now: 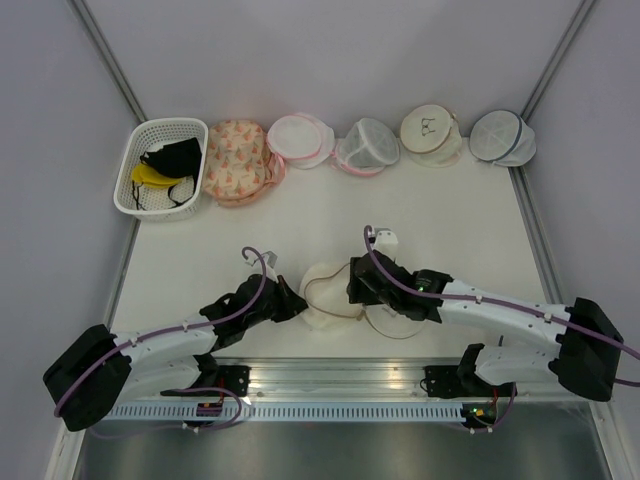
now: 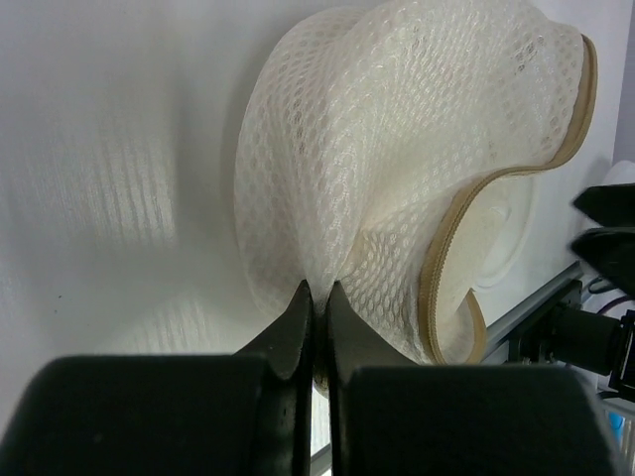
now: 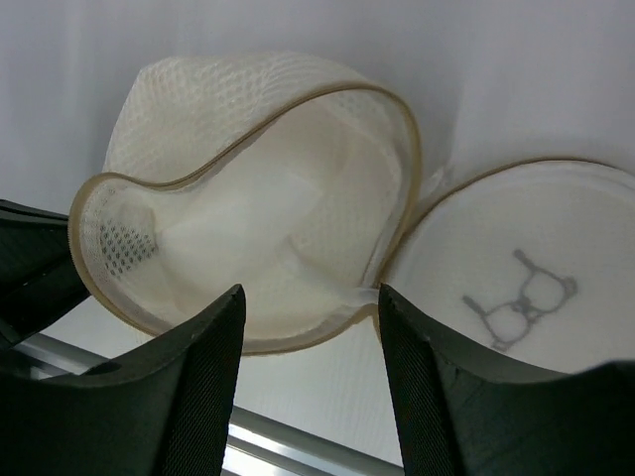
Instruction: Unzip the laundry bag and remove the bra
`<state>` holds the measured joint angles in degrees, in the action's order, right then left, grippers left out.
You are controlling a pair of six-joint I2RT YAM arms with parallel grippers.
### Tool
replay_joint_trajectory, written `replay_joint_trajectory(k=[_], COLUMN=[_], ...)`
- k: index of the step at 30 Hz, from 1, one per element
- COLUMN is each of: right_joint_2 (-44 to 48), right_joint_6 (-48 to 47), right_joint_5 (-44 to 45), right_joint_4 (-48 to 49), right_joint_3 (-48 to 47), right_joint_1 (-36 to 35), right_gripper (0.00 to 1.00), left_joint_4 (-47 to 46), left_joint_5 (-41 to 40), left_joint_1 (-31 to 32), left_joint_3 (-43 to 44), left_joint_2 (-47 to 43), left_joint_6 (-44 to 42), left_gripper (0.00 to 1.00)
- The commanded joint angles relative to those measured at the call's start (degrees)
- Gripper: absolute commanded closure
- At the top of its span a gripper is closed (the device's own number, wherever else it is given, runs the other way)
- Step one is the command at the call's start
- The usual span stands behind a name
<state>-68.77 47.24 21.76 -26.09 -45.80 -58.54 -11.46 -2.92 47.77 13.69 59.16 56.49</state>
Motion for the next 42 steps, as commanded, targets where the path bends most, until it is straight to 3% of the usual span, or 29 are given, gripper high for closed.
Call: replay_joint_trajectory(k=[1, 7, 11, 19, 27, 30, 32, 33, 35, 37, 42], right_joint_2=[-3.9, -8.7, -8.7, -15.3, -22.1, -21.5, -21.0, -20.3, -19.8, -20.3, -23.5], right_joint_6=[-1.9, -2.3, -2.5, -3.2, -2.9, -1.8, -1.3, -0.8, -0.7, -1.0, -3.1], right_joint_5=[-6.6, -10.8, -11.3, -8.2, -3.5, 2.7, 6.9, 7.6, 8.3, 8.0, 3.7], right_joint_4=[12.6, 20.4, 22.2, 18.5, 13.6, 4.7, -0.6, -1.7, -2.7, -2.1, 6.2], right_joint_3=[2.8, 3.3, 3.2, -1.2, -5.0, -6.9, -7.5, -7.3, -6.7, -5.8, -3.9], right_joint_1=[0.0, -0.1, -0.1, -0.2, -0.2, -0.2, -0.3, -0.3, -0.3, -0.2, -0.1], right_gripper=[0.39, 0.41, 0.51, 0.76, 0.85, 0.80, 0.64, 0.47, 0.35, 0.29, 0.27], left_joint_4=[-3.1, -4.0, -4.6, -5.8, -4.9, -4.1, -3.8, -3.7, -3.9, -4.3, -4.6], left_joint_5=[-0.3, 0.1, 0.5, 1.1, 0.9, 0.4, 0.0, -0.2, -0.3, -0.2, 0.5], left_joint_1=[0.3, 0.3, 0.3, 0.3, 0.3, 0.3, 0.3, 0.3, 0.3, 0.3, 0.3], left_joint_3=[-0.2, -0.7, -1.1, -0.9, -1.1, -1.6, -1.7, -1.8, -1.8, -1.7, -1.2], left_joint_2=[-0.3, 0.2, 0.3, 1.1, -0.4, -1.7, -2.3, -2.3, -2.3, -1.8, -0.9], left_joint_6=[0.7, 1.2, 1.5, 2.0, 2.0, 2.0, 2.0, 2.0, 2.0, 2.1, 2.1], left_gripper=[0.98, 0.98, 0.98, 0.98, 0.98, 0.98, 0.98, 0.98, 0.98, 0.98, 0.98])
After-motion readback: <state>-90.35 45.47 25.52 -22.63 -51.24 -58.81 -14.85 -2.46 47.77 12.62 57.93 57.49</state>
